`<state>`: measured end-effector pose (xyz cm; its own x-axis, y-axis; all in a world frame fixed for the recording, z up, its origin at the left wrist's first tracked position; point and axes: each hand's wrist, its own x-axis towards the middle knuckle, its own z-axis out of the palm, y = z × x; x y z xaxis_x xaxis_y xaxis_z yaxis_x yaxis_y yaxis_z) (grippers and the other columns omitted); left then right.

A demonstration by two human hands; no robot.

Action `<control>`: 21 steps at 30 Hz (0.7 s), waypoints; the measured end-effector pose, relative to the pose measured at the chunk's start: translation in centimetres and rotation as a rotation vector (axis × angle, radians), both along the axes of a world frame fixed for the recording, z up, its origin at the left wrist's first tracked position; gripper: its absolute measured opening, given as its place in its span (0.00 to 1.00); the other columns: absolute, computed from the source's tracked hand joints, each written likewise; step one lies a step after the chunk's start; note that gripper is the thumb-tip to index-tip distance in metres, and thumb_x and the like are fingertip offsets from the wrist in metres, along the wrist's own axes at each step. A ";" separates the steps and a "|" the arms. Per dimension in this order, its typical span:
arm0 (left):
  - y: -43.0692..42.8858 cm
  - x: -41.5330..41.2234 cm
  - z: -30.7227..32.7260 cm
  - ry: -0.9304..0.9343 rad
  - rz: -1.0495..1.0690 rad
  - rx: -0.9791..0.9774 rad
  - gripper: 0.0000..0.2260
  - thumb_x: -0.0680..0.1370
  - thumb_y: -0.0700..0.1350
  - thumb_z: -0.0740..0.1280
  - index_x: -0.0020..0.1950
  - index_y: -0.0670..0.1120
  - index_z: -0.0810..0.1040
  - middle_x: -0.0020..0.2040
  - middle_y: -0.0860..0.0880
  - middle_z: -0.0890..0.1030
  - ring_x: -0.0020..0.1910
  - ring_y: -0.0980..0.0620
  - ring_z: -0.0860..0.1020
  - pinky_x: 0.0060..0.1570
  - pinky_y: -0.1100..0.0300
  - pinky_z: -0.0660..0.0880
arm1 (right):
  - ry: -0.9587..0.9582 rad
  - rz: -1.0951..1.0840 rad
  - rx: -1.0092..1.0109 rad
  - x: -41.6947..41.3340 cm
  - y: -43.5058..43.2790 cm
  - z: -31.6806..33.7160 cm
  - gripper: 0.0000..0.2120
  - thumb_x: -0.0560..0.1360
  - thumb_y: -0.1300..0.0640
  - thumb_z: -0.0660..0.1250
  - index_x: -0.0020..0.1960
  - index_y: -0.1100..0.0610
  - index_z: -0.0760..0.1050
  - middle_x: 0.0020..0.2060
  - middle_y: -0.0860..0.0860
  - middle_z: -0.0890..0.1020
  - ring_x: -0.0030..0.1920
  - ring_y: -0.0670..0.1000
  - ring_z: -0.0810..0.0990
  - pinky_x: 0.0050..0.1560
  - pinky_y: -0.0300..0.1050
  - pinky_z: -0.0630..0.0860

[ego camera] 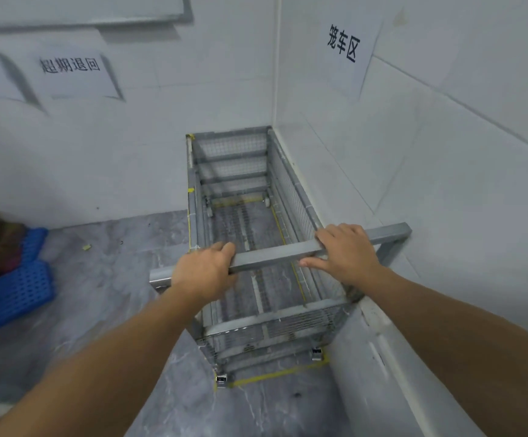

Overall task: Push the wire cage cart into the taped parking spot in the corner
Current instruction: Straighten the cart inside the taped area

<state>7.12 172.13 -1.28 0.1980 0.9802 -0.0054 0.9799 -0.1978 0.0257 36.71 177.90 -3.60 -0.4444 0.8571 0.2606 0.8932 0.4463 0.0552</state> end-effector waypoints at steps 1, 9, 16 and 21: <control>-0.1 0.1 -0.1 0.012 0.016 0.019 0.11 0.76 0.57 0.63 0.49 0.52 0.67 0.46 0.51 0.76 0.43 0.47 0.77 0.38 0.53 0.74 | -0.012 0.026 0.049 0.3 0.2 -0.4 0.33 0.70 0.23 0.50 0.45 0.52 0.72 0.39 0.49 0.77 0.42 0.54 0.76 0.47 0.52 0.70; 1.1 0.8 -0.2 0.118 0.038 0.081 0.12 0.76 0.58 0.63 0.51 0.51 0.68 0.45 0.53 0.77 0.41 0.48 0.78 0.34 0.55 0.70 | 0.010 0.143 0.343 0.9 2.7 -2.6 0.33 0.73 0.24 0.51 0.44 0.54 0.74 0.37 0.51 0.76 0.36 0.54 0.76 0.39 0.48 0.70; 1.4 0.8 -0.4 0.132 0.033 0.080 0.12 0.75 0.58 0.64 0.48 0.50 0.70 0.42 0.52 0.78 0.38 0.46 0.79 0.32 0.55 0.73 | 0.058 0.157 0.408 0.9 3.4 -3.1 0.33 0.74 0.25 0.50 0.41 0.53 0.74 0.35 0.50 0.75 0.32 0.52 0.74 0.34 0.45 0.69; 1.4 0.8 0.0 0.117 0.085 0.032 0.12 0.76 0.58 0.62 0.45 0.53 0.63 0.43 0.53 0.76 0.39 0.47 0.77 0.35 0.54 0.74 | 0.043 0.131 0.301 0.4 2.9 -2.4 0.32 0.71 0.25 0.53 0.42 0.54 0.75 0.35 0.51 0.75 0.33 0.54 0.76 0.36 0.48 0.70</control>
<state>7.94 173.52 -1.31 0.1146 0.9934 0.0081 0.9891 -0.1133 -0.0946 37.11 180.79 -5.95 -0.5289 0.6750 0.5144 0.8335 0.5273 0.1651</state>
